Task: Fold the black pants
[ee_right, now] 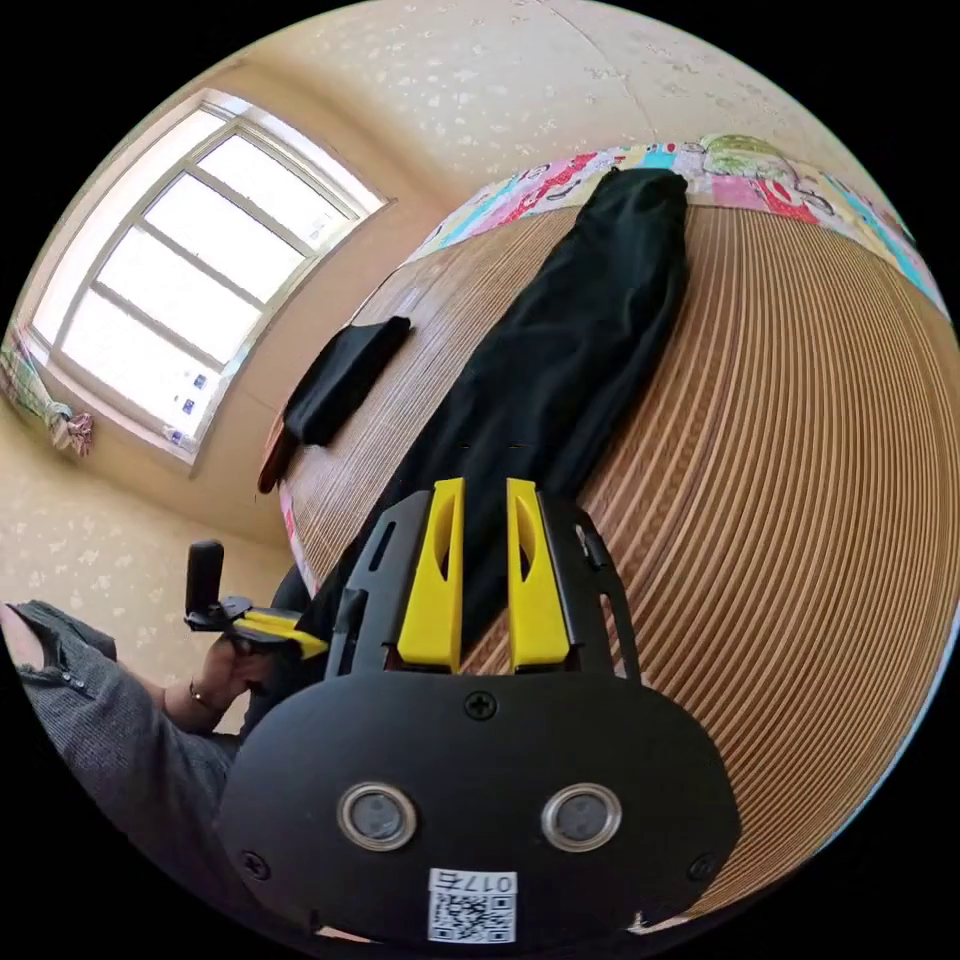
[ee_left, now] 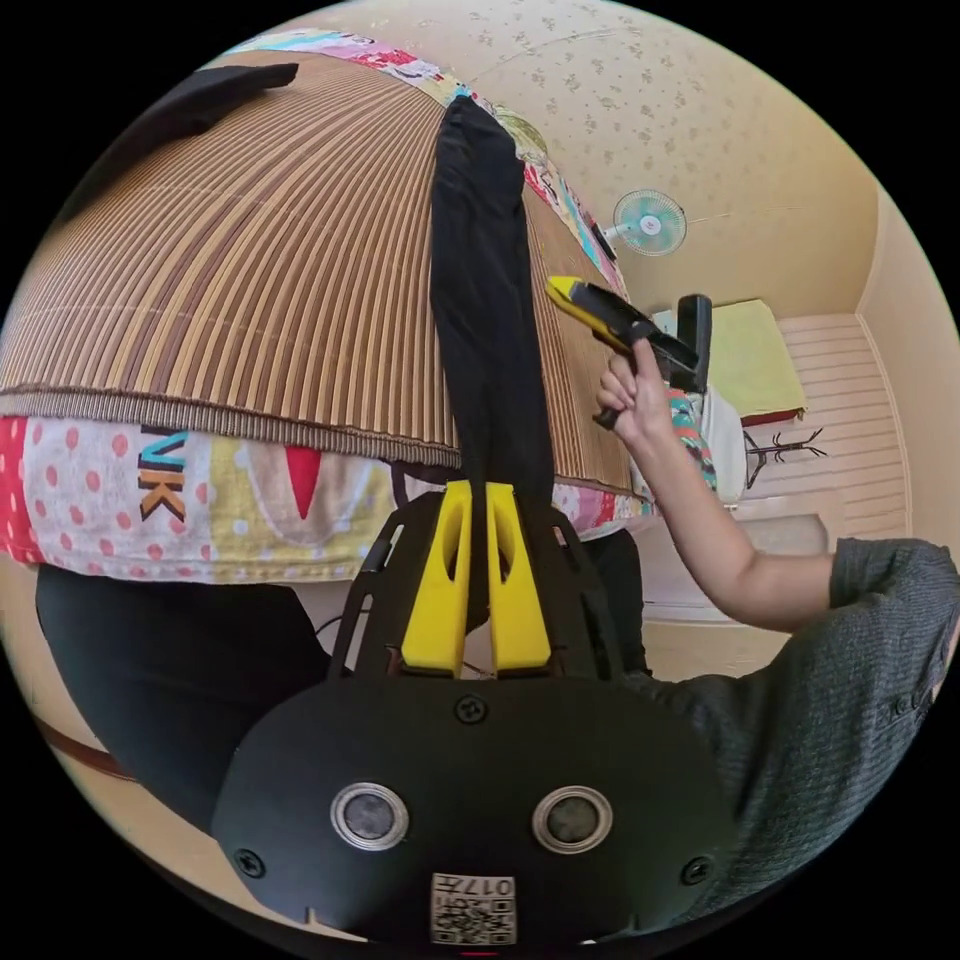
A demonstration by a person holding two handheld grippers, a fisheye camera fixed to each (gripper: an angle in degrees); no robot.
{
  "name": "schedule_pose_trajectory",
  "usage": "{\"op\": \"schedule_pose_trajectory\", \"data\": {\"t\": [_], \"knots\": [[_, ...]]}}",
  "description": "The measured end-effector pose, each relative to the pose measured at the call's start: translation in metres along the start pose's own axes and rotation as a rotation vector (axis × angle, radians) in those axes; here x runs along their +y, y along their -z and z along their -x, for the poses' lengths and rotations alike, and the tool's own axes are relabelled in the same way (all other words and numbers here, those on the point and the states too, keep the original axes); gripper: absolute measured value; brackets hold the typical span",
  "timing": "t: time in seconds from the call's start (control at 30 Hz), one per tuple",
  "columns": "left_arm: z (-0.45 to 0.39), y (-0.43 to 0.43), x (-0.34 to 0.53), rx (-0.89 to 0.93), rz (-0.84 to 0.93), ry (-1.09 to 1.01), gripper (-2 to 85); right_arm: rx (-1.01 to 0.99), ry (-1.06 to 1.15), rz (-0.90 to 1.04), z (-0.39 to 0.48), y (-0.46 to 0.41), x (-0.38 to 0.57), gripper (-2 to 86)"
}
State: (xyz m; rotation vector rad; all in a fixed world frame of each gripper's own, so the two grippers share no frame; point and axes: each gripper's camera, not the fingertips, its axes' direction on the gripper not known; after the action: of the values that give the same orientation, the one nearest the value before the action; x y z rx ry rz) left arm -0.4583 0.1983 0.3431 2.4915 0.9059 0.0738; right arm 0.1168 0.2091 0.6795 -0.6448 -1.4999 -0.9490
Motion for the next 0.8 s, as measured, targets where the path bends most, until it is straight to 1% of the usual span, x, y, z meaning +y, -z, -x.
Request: {"op": "schedule_pose_trajectory", "data": {"t": [0.13, 0.2, 0.23, 0.27, 0.3, 0.33, 0.37, 0.43, 0.47, 0.5, 0.53, 0.6, 0.63, 0.67, 0.7, 0.73, 0.77, 0.8], "knots": [[-0.014, -0.013, -0.011, -0.069, 0.092, -0.018, -0.5, -0.140, -0.124, 0.020, -0.001, 0.002, 0.069, 9.0], [-0.024, -0.013, -0.015, -0.063, 0.113, -0.030, -0.7, -0.257, -0.207, -0.042, -0.003, 0.002, 0.097, 9.3], [-0.029, -0.011, -0.016, 0.018, 0.110, -0.037, -0.7, -0.287, -0.227, -0.054, -0.004, 0.001, 0.102, 9.3], [-0.028, -0.011, -0.018, 0.166, 0.098, -0.023, -0.8, -0.361, -0.265, -0.069, -0.006, -0.002, 0.107, 9.4], [-0.026, -0.011, -0.018, 0.249, 0.091, -0.008, -0.8, -0.427, -0.294, -0.065, -0.008, -0.005, 0.108, 9.4], [-0.024, -0.012, -0.019, 0.393, 0.074, 0.015, -0.8, -0.461, -0.296, -0.062, -0.008, -0.006, 0.107, 8.9], [-0.027, -0.012, -0.019, 0.460, 0.065, 0.020, -0.9, -0.523, -0.301, -0.089, -0.009, -0.001, 0.107, 7.9], [-0.039, -0.003, -0.014, 0.474, 0.028, -0.019, -0.9, -0.560, -0.307, -0.188, -0.007, 0.025, 0.109, 4.0], [-0.049, 0.005, -0.008, 0.461, -0.009, -0.064, -0.8, -0.549, -0.271, -0.266, 0.001, 0.049, 0.111, 3.0], [-0.053, 0.007, -0.003, 0.455, -0.025, -0.084, -0.8, -0.483, -0.222, -0.299, 0.012, 0.070, 0.112, 2.3], [-0.058, 0.007, 0.005, 0.425, -0.035, -0.107, -0.7, -0.438, -0.196, -0.294, 0.017, 0.077, 0.112, 2.1], [-0.056, -0.011, 0.017, 0.279, 0.027, -0.076, -0.5, -0.214, -0.109, -0.172, 0.030, 0.079, 0.111, 1.5], [-0.051, -0.033, 0.024, 0.157, 0.099, -0.039, -0.2, -0.148, -0.111, -0.134, 0.029, 0.073, 0.112, 1.4], [-0.046, -0.057, 0.031, 0.052, 0.166, -0.003, 0.3, -0.041, -0.154, -0.067, 0.020, 0.060, 0.115, 1.3], [-0.045, -0.066, 0.035, 0.000, 0.181, 0.007, 0.6, -0.012, -0.210, -0.018, 0.007, 0.049, 0.117, 1.2], [-0.051, -0.077, 0.042, -0.110, 0.184, -0.005, 1.1, -0.031, -0.234, -0.007, 0.000, 0.046, 0.118, 1.2], [-0.068, -0.080, 0.047, -0.236, 0.167, -0.040, 0.8, -0.110, -0.272, -0.019, -0.013, 0.045, 0.119, 1.2], [-0.078, -0.079, 0.049, -0.301, 0.154, -0.063, 0.7, -0.167, -0.311, -0.032, -0.022, 0.045, 0.119, 1.2]]}}
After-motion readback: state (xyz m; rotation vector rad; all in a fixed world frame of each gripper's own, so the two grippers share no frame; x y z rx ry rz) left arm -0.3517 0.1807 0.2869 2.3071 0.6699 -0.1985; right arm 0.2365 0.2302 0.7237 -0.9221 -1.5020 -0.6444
